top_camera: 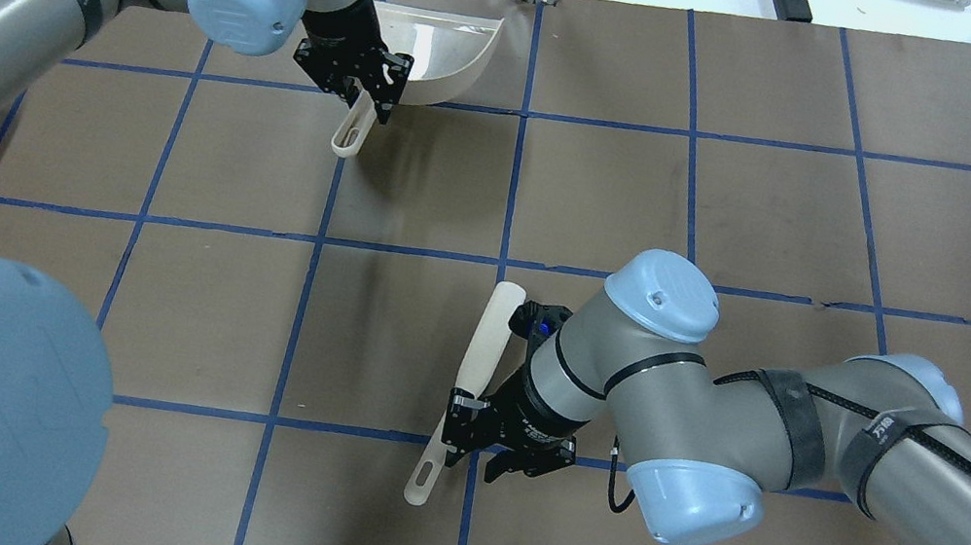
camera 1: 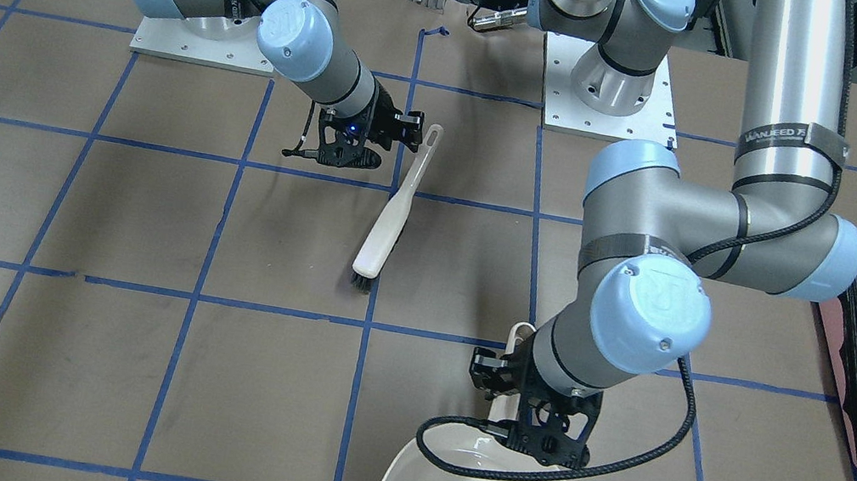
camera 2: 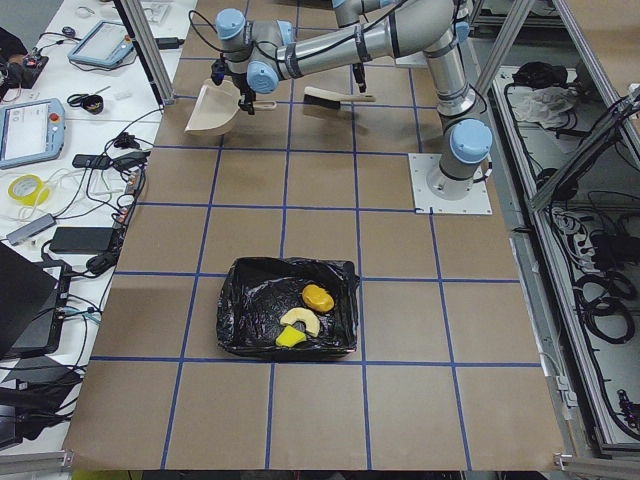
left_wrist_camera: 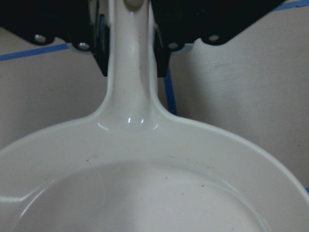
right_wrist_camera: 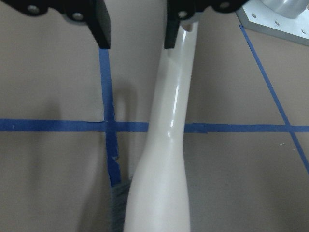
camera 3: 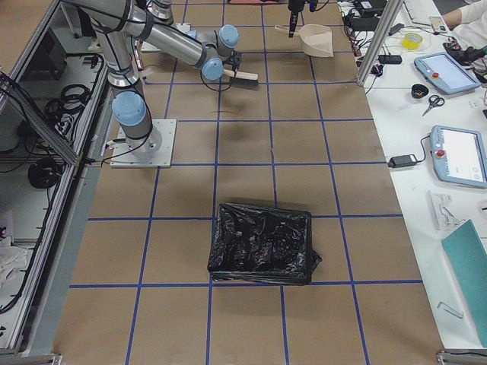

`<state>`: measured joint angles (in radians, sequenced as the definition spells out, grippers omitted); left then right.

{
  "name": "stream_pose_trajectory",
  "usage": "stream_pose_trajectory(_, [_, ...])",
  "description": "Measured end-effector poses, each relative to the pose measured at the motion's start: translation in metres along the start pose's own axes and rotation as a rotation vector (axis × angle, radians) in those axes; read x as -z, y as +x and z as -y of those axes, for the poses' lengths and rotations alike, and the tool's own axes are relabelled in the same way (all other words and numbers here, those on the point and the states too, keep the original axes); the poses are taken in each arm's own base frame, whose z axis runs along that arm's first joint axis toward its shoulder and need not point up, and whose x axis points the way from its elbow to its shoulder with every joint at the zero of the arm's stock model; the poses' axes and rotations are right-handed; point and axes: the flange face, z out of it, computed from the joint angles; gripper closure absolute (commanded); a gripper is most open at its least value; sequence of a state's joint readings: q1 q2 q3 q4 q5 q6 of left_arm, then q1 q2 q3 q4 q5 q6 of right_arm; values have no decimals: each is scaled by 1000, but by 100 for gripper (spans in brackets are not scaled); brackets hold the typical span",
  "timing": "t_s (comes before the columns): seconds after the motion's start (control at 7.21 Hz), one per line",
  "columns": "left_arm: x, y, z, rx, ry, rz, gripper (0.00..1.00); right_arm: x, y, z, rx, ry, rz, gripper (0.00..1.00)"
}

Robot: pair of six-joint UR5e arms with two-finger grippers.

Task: Sweep and dump trash in nearest bin
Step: 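Bring the empty dustpan back to the table center with the left gripper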

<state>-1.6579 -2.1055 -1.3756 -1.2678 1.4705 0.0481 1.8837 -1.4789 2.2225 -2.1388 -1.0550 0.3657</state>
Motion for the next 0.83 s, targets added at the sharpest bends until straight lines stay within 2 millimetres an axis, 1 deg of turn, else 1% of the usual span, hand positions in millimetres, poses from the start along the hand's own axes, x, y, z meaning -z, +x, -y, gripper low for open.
stream_pose_trajectory(0.14, [-7, 24, -3, 7, -10, -10, 100, 1, 0, 1, 0, 4, 2, 35])
stream_pose_trajectory(0.28, [-15, 45, -6, 0, -23, -15, 100, 4, -1, 1, 2, 12, 5, 31])
stream_pose_trajectory(0.56, [-34, 89, -16, -40, -55, -11, 100, 13, -3, 5, 11, 45, -16, 20])
stream_pose_trajectory(0.69, [-41, 104, -20, -31, -66, -9, 100, 18, -4, 8, 18, 64, -36, 16])
stream_pose_trajectory(0.83, [-46, 115, -23, -19, -73, -7, 100, 24, -4, 10, 24, 91, -66, 11])
